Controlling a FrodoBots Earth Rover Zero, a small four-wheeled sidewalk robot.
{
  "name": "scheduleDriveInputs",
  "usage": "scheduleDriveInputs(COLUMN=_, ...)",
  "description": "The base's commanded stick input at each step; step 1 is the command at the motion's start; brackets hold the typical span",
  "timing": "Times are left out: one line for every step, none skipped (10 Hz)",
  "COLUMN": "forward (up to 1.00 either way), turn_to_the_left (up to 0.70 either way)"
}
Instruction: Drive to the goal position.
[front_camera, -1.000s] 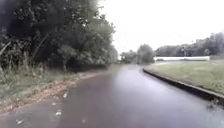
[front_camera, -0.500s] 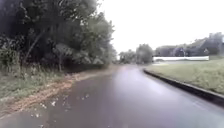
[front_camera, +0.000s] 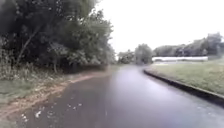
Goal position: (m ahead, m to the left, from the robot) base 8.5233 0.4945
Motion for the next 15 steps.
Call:
scheduleDriveInputs(forward=0.7, turn_to_the_left=-0.18)
scheduleDriveInputs(forward=0.7, turn_to_the_left=-0.17)
scheduleDriveInputs(forward=0.7, turn_to_the_left=-0.1)
scheduleDriveInputs(forward=0.7, turn_to_the_left=-0.02)
scheduleDriveInputs(forward=0.7, turn_to_the_left=0.0)
scheduleDriveInputs(forward=0.7, turn_to_the_left=-0.01)
scheduleDriveInputs(forward=0.7, turn_to_the_left=-0.02)
scheduleDriveInputs(forward=0.7, turn_to_the_left=-0.02)
scheduleDriveInputs(forward=0.7, turn_to_the_left=-0.03)
scheduleDriveInputs(forward=0.7, turn_to_the_left=-0.08)
scheduleDriveInputs(forward=0.7, turn_to_the_left=-0.13)
scheduleDriveInputs(forward=0.7, turn_to_the_left=-0.12)
scheduleDriveInputs(forward=0.7, turn_to_the_left=-0.1)
scheduleDriveInputs(forward=0.7, turn_to_the_left=-0.07)
scheduleDriveInputs(forward=0.7, turn_to_the_left=-0.03)
